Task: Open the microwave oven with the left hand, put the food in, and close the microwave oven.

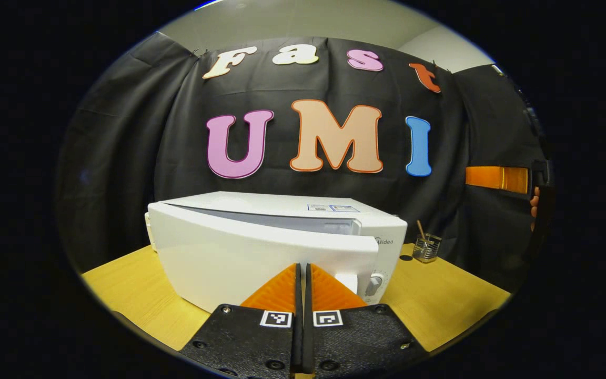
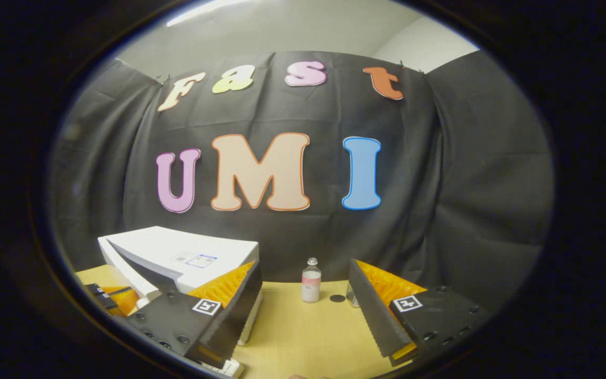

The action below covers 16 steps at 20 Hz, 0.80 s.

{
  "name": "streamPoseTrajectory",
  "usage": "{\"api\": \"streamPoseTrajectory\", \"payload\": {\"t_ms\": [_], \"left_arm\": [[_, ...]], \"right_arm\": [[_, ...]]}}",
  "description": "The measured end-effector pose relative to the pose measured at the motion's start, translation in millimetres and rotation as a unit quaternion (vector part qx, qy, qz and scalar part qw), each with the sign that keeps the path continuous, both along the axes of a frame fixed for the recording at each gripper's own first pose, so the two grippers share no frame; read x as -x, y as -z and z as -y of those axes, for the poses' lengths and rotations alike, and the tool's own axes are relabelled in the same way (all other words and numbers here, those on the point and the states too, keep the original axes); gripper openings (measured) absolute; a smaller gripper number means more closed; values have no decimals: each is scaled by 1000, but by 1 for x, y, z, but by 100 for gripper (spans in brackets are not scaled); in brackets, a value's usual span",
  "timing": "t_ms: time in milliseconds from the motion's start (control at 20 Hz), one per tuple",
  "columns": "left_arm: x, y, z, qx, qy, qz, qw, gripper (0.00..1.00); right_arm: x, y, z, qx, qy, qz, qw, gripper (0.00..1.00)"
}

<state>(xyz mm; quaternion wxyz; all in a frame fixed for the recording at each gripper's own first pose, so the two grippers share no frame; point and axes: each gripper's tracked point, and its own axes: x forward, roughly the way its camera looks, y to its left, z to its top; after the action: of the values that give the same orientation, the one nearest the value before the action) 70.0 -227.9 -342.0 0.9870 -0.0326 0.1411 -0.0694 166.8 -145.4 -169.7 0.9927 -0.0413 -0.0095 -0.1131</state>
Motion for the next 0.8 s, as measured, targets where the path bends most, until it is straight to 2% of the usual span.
{"api": "streamPoseTrajectory", "payload": {"t_ms": [250,800], "left_arm": [[-18,5,8,-5,1,-1,1000,0],[-40,22,0,-10,-13,-12,1000,1]], "right_arm": [[1,0,5,10,9,-1,1000,96],[0,1,28,-26,22,3,999,96]]}}
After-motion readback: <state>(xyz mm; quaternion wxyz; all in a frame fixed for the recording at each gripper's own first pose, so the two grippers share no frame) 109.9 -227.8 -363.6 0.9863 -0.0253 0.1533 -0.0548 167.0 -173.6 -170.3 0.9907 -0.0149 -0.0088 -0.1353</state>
